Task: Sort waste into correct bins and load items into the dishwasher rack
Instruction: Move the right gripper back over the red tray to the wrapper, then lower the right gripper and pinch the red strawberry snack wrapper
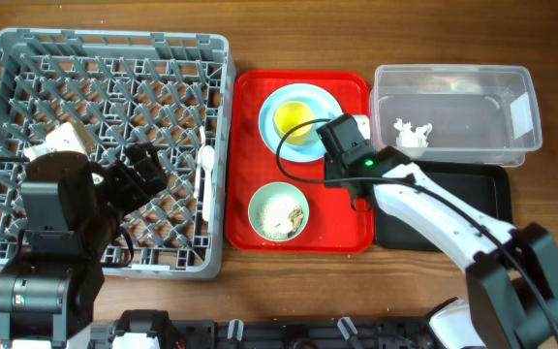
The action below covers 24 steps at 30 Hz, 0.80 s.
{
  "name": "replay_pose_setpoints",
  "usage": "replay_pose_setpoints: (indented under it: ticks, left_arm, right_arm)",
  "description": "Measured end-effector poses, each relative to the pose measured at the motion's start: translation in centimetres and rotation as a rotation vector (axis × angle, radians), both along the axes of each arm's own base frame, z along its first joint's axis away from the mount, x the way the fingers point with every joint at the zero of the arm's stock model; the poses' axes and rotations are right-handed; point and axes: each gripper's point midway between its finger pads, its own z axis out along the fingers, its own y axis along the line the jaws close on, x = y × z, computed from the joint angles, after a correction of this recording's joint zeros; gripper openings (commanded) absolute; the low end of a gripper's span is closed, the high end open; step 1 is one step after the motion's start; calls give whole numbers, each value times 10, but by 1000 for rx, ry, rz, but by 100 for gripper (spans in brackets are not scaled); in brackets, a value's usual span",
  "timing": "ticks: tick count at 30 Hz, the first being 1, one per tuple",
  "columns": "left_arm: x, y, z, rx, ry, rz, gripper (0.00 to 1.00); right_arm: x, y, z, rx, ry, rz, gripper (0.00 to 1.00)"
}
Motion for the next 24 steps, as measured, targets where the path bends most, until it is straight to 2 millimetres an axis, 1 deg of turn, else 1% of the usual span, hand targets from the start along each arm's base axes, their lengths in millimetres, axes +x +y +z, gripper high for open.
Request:
replay_pose_setpoints:
  ticks: [4, 10, 14, 19, 21, 24]
  left_arm:
    - [0, 0, 0, 0, 0, 0, 100]
    - [0, 0, 0, 0, 0, 0, 100]
    - [0, 0, 0, 0, 0, 0, 100]
    - [0, 0, 0, 0, 0, 0, 100]
    - [0, 0, 0, 0, 0, 0, 100]
    - [0, 0, 0, 0, 0, 0, 100]
  right_arm:
    - [8, 1, -16, -21, -3, -8, 4]
    - [11, -4, -33, -67, 8, -24, 4]
    - [8, -7, -36, -80, 27, -23, 4]
    - [-9, -6, -43, -68, 111, -5, 4]
    - [-10, -6, -44, -65, 113, -6, 4]
    - [-5, -6, -42, -68, 89, -11, 4]
